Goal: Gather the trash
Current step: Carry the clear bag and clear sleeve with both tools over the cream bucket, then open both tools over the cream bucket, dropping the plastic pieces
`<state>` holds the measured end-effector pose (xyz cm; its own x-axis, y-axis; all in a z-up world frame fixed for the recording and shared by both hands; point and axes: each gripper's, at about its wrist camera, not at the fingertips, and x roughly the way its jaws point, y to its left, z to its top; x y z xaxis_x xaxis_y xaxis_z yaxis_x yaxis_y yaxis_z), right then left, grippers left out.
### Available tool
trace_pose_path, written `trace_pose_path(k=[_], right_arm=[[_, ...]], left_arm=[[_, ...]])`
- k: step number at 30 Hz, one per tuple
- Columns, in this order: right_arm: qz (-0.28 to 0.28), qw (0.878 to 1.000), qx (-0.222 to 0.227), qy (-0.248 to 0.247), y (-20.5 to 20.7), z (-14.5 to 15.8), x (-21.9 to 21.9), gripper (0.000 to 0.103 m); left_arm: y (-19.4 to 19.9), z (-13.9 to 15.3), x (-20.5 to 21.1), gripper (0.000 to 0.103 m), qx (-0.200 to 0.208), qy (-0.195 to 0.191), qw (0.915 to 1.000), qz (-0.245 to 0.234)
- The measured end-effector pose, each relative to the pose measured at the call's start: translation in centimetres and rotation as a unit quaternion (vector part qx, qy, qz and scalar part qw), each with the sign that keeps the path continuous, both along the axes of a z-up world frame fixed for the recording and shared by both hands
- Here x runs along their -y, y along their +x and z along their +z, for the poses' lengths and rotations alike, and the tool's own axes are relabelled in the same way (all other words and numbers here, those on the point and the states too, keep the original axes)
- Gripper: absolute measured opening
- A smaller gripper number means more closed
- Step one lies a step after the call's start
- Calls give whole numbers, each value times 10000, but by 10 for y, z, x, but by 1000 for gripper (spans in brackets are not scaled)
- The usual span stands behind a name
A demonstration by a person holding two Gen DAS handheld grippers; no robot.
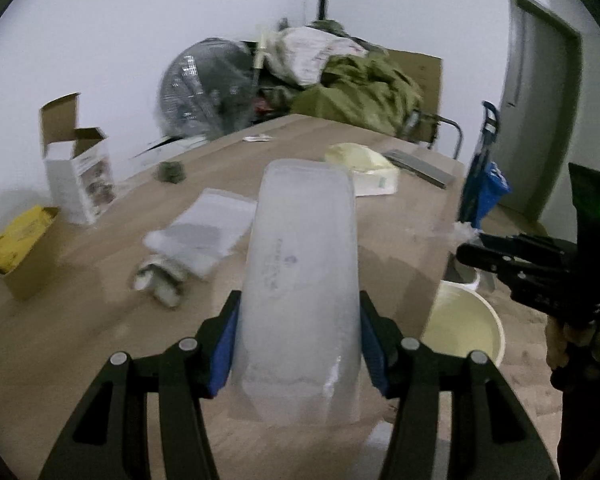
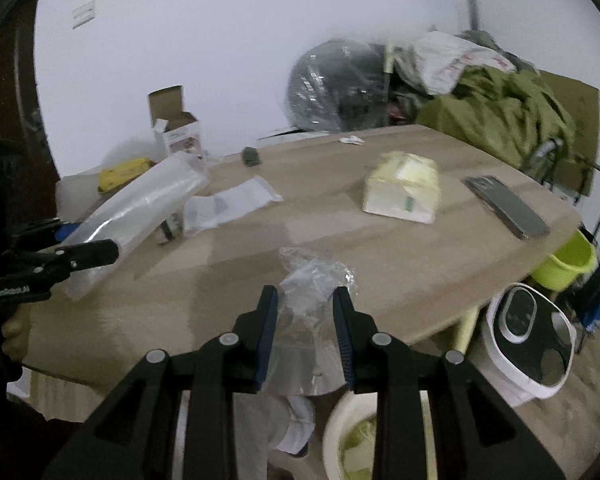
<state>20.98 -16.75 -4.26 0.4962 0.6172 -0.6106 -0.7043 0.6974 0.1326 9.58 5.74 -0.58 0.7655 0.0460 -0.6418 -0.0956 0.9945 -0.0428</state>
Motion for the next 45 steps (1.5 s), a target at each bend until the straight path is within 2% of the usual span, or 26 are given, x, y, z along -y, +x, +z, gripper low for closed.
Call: trace_pose_path(k=[10, 18, 24, 28, 32, 40, 45], right_arm=[[-689, 9975, -114, -91, -4, -19, 63, 27], [-1153, 9922, -430, -195, -9, -58, 112, 27], [-1450, 9864, -724, -274, -6, -86, 130, 29], [-1650, 9824, -843, -235, -3, -97, 142, 50], [-1803, 9800, -824, -191, -1, -100, 156, 53], [-2243, 9714, -765, -162, 1, -97, 188, 54], [-2431, 9672, -726, -145, -2, -93, 204, 54]], left_arm=[[22, -15, 56, 54, -63, 13, 9972, -749], [39, -34, 93, 54, -269, 46, 9908, -1324], [50, -44, 118, 54, -399, 124, 9845, -1706], [62, -54, 132, 54, -591, 153, 9802, -1885], [70, -62, 147, 54, -688, 196, 9761, -2054], [88, -94, 187, 55, -1165, 311, 9561, -2670], [101, -113, 201, 63, -1554, 267, 9451, -2863]])
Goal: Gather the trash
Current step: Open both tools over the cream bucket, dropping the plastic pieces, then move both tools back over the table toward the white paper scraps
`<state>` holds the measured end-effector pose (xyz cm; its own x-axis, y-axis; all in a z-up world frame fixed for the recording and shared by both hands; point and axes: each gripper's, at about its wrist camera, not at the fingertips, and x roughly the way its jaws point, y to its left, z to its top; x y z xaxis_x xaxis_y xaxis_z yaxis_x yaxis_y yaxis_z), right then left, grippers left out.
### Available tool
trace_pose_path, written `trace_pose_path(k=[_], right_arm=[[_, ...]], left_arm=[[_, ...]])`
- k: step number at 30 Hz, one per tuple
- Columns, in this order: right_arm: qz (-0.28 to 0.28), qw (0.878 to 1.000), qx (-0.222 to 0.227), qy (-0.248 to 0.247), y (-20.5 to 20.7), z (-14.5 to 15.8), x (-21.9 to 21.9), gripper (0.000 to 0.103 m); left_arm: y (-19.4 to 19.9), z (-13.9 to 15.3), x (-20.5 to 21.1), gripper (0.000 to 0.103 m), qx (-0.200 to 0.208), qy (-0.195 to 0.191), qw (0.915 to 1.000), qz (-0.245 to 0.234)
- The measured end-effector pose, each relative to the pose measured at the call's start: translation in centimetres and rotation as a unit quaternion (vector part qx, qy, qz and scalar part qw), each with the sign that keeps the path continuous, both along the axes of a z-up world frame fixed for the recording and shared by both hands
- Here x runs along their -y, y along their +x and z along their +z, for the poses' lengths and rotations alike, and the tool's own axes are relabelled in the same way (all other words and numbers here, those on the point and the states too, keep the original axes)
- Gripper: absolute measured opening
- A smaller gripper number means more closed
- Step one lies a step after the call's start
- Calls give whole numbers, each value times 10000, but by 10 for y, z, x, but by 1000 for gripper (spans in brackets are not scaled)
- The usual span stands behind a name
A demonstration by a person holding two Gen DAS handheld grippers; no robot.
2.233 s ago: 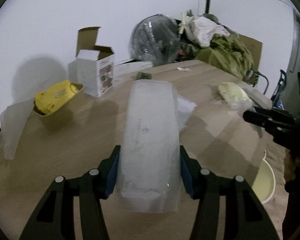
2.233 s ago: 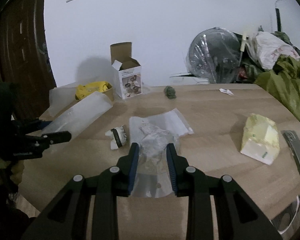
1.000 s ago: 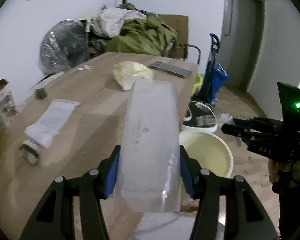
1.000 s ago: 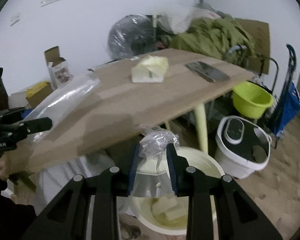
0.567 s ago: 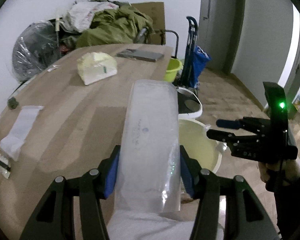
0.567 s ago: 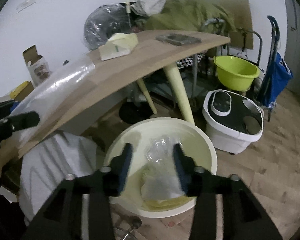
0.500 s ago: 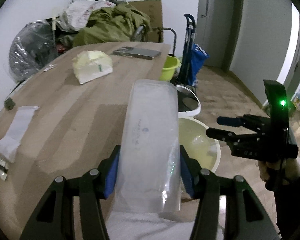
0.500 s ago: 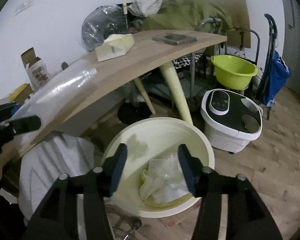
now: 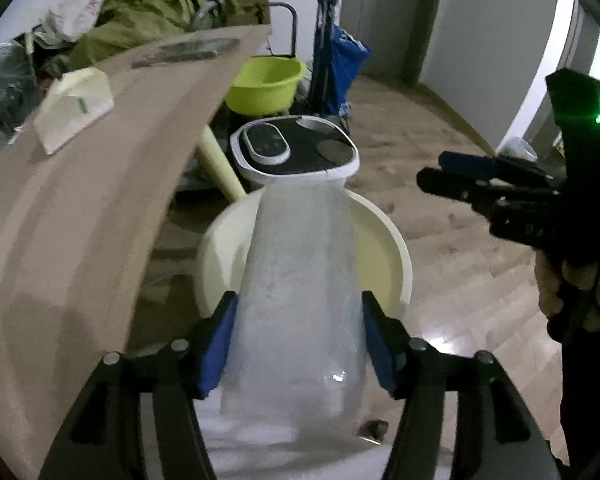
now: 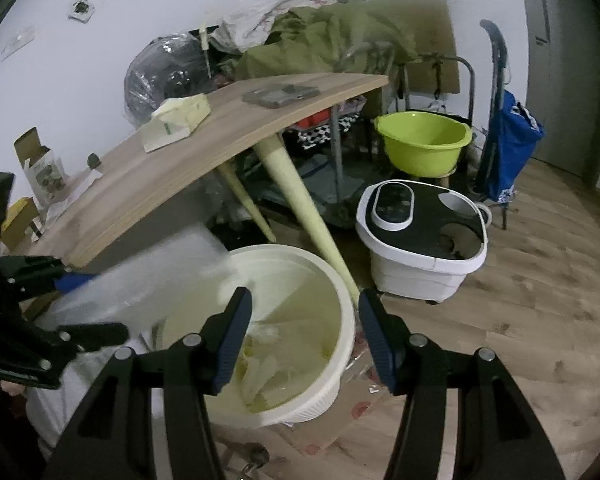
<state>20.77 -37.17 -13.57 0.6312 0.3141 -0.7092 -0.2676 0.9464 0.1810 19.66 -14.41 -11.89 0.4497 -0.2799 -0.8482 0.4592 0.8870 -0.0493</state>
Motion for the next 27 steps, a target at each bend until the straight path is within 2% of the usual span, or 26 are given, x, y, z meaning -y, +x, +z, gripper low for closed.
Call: trace_pose_path(k=[7, 15, 27], right_arm=[[-184, 9998, -39, -32, -7, -1, 8, 54], [-77, 9999, 11, -119, -9, 7, -3, 54], [319, 9988, 242, -275, -7, 36, -51, 53]], left_arm=[[3, -3, 8, 68, -50, -82, 9999, -109], [0, 5, 0, 68, 51, -209, 9998, -23], [-10, 41, -48, 68, 515, -479, 9968, 388]])
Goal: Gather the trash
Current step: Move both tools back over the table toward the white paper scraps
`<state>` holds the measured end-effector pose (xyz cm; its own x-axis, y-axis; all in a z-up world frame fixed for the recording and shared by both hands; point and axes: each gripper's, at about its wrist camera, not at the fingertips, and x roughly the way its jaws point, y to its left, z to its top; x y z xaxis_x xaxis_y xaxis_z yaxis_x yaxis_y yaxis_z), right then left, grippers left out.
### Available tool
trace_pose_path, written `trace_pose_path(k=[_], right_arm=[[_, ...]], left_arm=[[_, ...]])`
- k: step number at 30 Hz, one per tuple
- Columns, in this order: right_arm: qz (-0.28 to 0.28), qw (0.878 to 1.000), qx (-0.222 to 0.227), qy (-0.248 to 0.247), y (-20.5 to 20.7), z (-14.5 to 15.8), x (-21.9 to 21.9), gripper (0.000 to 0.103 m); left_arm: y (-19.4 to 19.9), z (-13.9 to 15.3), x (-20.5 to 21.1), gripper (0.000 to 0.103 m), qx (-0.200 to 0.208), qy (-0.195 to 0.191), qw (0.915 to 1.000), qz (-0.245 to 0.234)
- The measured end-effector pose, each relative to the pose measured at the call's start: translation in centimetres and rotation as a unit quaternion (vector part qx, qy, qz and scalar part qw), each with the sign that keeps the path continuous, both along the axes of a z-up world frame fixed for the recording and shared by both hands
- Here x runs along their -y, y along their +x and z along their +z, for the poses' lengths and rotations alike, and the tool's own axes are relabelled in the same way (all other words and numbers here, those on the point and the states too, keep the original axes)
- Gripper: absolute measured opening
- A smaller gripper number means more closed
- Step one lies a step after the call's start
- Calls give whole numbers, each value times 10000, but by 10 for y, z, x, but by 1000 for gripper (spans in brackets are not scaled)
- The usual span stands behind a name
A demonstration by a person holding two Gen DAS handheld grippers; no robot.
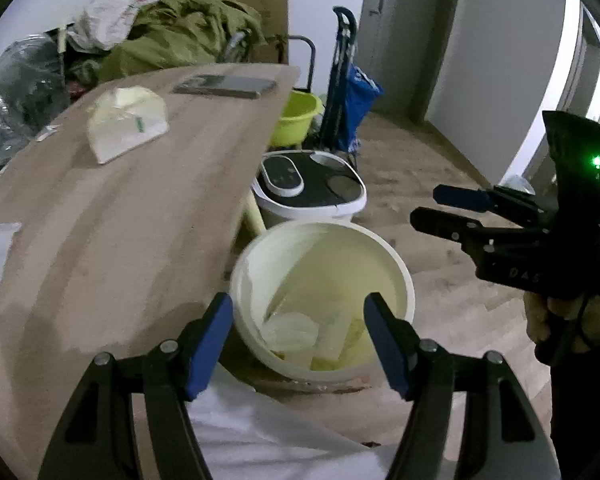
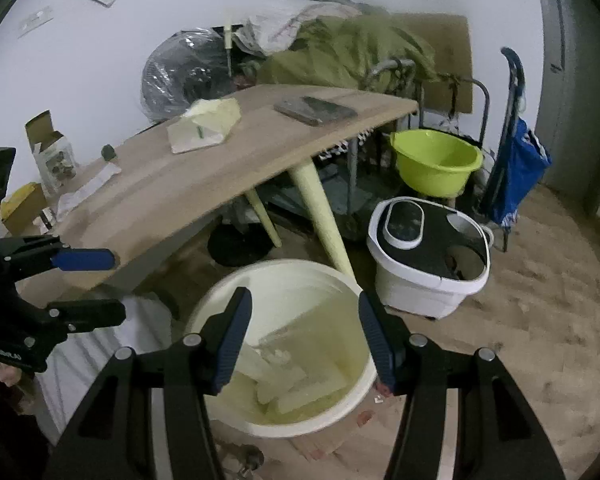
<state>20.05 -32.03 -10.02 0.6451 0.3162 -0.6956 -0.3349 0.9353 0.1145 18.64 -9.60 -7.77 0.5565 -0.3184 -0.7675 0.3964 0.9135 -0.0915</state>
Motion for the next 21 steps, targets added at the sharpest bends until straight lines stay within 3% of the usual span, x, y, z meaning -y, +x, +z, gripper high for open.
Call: trace_pose_path(k=[12, 21], right_arm=[[677, 9974, 208, -124, 8, 29, -72, 53], [1316, 9906, 360, -123, 20, 49, -136, 53]], left_arm=[[-12, 23, -70, 68, 314, -242, 9964, 750], [-29, 35, -131, 68, 461, -249, 9866, 1545]])
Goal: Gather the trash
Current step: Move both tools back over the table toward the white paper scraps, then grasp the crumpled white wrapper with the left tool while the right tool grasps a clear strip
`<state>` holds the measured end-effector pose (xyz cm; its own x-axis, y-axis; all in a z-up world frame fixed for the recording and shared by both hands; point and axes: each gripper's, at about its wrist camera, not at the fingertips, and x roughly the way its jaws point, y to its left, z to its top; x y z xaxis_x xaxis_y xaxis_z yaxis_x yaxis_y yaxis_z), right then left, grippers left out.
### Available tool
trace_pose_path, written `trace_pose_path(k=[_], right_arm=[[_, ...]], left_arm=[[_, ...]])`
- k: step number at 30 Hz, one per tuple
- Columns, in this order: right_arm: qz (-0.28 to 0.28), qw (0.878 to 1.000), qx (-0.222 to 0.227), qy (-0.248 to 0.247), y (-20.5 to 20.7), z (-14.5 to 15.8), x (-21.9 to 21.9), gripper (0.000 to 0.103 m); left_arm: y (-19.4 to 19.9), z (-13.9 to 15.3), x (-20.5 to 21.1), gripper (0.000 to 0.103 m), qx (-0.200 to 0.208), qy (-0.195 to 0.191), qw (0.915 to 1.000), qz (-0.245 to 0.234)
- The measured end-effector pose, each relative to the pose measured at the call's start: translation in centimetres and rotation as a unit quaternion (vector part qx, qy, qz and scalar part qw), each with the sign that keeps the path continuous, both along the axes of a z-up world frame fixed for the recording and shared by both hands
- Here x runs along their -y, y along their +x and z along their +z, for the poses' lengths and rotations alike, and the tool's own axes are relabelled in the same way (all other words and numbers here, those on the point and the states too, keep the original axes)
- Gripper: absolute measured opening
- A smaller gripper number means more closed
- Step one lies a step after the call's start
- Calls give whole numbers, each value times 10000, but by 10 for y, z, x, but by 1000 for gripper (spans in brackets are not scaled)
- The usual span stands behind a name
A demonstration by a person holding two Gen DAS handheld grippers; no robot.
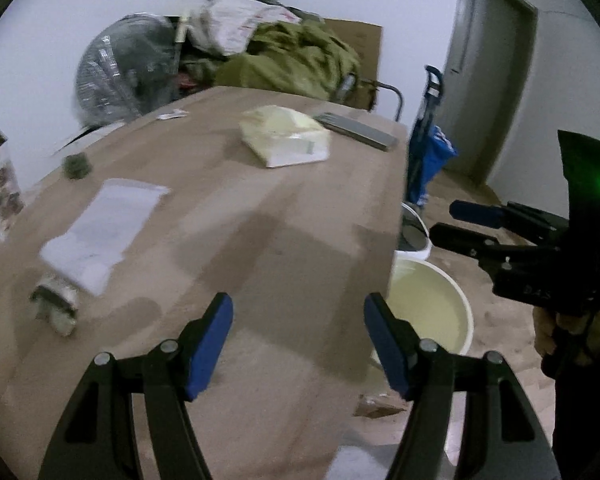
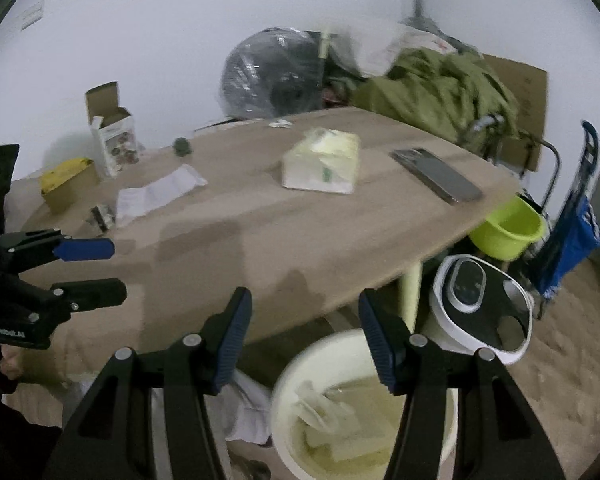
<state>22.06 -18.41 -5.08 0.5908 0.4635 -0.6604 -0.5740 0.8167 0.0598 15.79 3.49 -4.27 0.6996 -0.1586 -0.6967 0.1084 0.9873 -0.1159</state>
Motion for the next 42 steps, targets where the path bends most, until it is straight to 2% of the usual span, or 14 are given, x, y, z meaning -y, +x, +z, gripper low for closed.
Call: trace_pose_path(k=[11, 20, 28, 38, 42], right_arm=[[828, 9965, 27, -102, 7, 6, -80, 53], [1346, 9909, -29, -93, 19, 8, -136, 53], [1682, 9856, -123, -91, 36, 6, -175, 53], [1953, 9805, -204, -112, 61, 1, -219, 53], [1995, 9795, -261, -112, 69, 0, -231, 53]], left_arm=[[-20, 2, -66, 68, 65, 19, 9963, 853], [-28, 3, -115, 68, 9, 50, 9895, 1443], [-19, -5, -156, 68, -193, -2, 9819, 1883], [0, -16, -176, 68, -380, 101, 9809, 1902], [6, -19, -178, 68, -386, -81, 9832, 1780]])
